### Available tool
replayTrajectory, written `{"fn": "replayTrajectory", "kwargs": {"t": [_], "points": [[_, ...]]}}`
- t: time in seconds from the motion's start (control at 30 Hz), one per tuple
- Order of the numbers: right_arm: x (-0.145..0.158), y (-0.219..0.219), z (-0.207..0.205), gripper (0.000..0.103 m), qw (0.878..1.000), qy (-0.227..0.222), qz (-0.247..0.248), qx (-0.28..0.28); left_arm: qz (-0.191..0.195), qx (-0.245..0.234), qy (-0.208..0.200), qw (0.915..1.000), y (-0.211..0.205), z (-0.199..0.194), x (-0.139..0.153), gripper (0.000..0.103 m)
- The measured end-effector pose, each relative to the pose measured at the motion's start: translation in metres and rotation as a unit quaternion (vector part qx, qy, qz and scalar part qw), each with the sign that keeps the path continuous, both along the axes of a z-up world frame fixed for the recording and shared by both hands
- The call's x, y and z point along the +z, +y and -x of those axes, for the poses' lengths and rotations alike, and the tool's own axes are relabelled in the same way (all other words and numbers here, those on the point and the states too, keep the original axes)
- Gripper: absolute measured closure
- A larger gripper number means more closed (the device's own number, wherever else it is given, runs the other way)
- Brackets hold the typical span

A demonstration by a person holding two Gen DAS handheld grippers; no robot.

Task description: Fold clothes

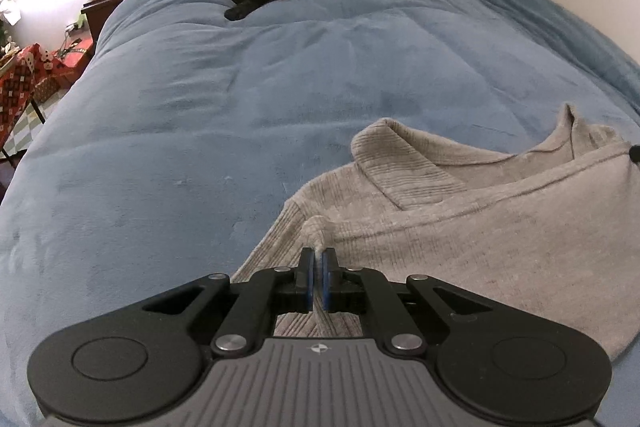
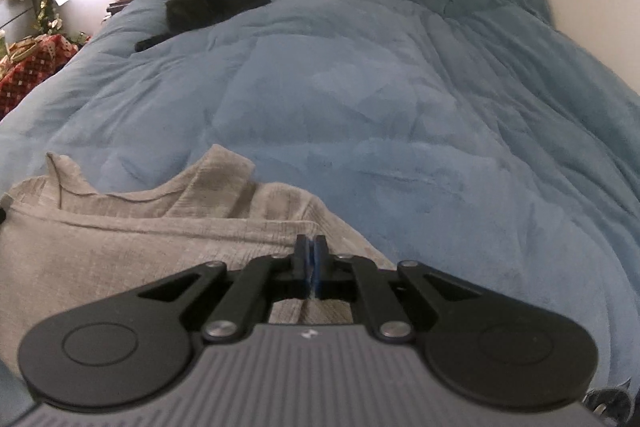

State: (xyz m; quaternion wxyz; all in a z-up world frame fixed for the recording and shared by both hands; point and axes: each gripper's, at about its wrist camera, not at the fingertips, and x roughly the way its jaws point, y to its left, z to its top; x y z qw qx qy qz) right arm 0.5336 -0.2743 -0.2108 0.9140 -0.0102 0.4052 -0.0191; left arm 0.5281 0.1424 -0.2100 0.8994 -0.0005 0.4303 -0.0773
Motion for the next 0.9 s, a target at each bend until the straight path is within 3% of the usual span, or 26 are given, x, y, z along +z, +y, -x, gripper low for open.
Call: {"fn": "replayTrajectory", "kwargs": {"t": [0.13,0.27,0.4,0.53,0.67,0.77,0.83,0.9], "points": [[0.001,-0.007,0.002,0.101,1.0,-0.003,-0.011,-0.002,0.009,0.008,-0.01,0.9999,0.003,0.004,0.006,0.099],[-0.001,-0.01,0.001,0.099,1.0,0.004,-0.011,0.001,-0.01,0.002,0.005,0.9999,0.002,0.003,-0.002,0.098],[0.007,-0.018,0.007,0.087,1.0,-0.003,-0.022,-0.017,-0.019,0.01,0.002,0.9998,0.004,0.004,0.0,0.082],[0.026,-0.026,0.041,0.087,0.999,0.001,-0.043,-0.017,-0.019,0.014,-0.011,0.9997,0.005,0.015,0.015,0.08],[0.033,-0.009,0.08,0.095,0.998,0.029,-0.034,0.041,-0.02,0.027,-0.023,0.9992,0.001,0.032,0.031,0.08],[0.021,0.009,0.089,0.097,0.995,0.06,-0.021,0.073,0.019,0.037,-0.02,0.9989,-0.009,0.043,0.037,0.08],[0.012,0.012,0.088,0.098,0.995,0.069,-0.009,0.067,0.05,0.037,-0.013,0.998,-0.018,0.049,0.038,0.08],[0.008,0.008,0.086,0.098,0.996,0.074,-0.001,0.051,0.058,0.024,0.003,0.998,-0.031,0.055,0.03,0.08]]}}
